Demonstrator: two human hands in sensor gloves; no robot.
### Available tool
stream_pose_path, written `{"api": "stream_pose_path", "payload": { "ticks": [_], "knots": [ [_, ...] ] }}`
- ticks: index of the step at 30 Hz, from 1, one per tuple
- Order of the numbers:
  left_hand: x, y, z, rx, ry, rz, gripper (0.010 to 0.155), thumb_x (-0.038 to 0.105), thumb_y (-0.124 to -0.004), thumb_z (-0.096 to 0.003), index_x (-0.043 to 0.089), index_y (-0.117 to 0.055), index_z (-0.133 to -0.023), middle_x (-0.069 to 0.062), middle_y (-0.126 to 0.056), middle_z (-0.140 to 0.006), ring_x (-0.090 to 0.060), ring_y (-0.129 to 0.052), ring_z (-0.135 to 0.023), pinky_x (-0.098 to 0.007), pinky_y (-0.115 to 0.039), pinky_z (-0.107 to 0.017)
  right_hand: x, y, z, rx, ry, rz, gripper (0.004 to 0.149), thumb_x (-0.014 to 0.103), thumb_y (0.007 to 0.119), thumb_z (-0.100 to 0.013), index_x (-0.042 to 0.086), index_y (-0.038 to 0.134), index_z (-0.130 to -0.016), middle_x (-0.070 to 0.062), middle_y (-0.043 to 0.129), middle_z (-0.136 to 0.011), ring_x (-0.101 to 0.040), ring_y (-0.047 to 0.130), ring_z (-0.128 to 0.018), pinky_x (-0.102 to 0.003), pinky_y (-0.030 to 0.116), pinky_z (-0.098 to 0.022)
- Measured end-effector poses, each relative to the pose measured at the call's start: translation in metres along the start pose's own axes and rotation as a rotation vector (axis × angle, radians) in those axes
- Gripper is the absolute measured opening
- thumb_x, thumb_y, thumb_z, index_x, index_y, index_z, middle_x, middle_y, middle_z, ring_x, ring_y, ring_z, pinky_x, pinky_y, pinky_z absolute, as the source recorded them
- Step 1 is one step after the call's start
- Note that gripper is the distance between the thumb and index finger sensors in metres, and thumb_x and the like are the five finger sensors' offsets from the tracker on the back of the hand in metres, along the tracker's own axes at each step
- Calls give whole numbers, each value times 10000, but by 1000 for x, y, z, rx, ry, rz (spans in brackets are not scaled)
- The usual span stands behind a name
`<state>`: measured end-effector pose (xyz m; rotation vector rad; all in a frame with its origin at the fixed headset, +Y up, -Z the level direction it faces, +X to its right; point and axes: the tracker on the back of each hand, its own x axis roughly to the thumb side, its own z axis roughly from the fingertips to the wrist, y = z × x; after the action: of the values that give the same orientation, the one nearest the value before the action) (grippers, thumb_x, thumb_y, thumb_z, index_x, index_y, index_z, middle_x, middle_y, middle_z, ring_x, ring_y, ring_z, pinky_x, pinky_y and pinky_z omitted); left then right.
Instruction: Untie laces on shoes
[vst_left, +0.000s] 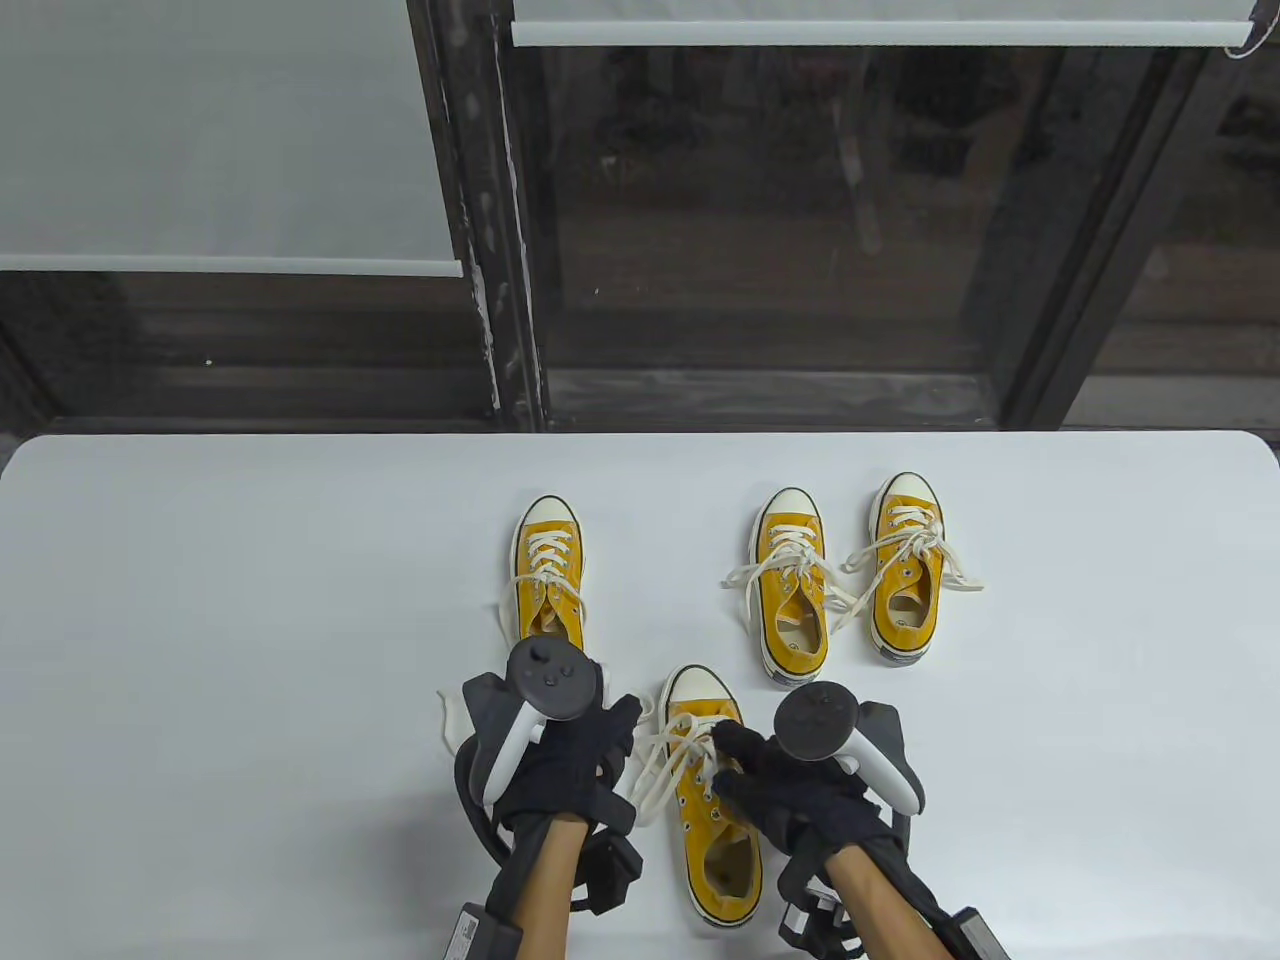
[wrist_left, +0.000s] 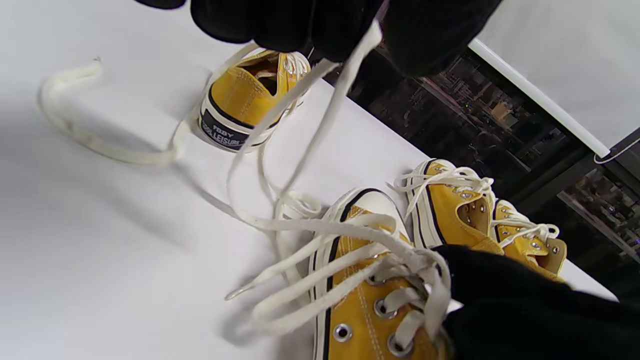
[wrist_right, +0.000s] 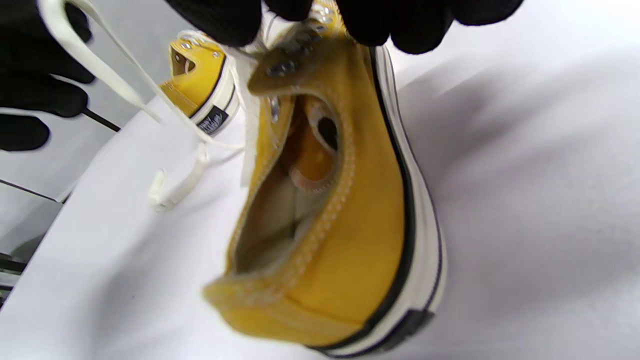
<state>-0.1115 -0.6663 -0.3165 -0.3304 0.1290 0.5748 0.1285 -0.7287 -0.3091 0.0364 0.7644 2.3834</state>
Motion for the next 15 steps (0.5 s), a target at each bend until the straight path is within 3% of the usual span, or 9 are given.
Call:
{"api": "stream_pose_path", "payload": {
  "ticks": [5,8,11,15],
  "knots": [
    [4,-5,3,-34,-39,18,490,324,-736,-615,163,-672,-1073,-156,-622,-1140,-416,-594,-1064,-674,-448,-765,7,-1,6,-142,0,59,621,564,514,-692,236,326,-1185,-160,286,-1163,-415,429,-1070,-591,450,-758],
    [7,-6,5,-40,-34,-83,652,352,-795,-604,252,-504,-1179,-182,-442,-1235,-467,-411,-1112,-709,-355,-763,10,6,3,-170,26,132,648,586,511,-691,215,296,-1176,-174,215,-1168,-432,352,-1086,-603,422,-763],
    [7,-7,6,-62,-35,-112,772,409,-848,-576,253,-424,-1201,-173,-391,-1257,-468,-396,-1118,-712,-353,-763,10,11,-1,-175,22,119,631,576,527,-690,223,309,-1166,-192,186,-1165,-447,318,-1082,-607,414,-762],
    [10,-14,1,-154,-81,-61,631,382,-870,-565,205,-633,-1123,-129,-619,-1168,-409,-554,-1072,-686,-411,-763,12,14,-3,-191,27,148,489,528,576,-696,287,449,-1103,-177,211,-1169,-443,309,-1083,-608,404,-763]
  ]
}}
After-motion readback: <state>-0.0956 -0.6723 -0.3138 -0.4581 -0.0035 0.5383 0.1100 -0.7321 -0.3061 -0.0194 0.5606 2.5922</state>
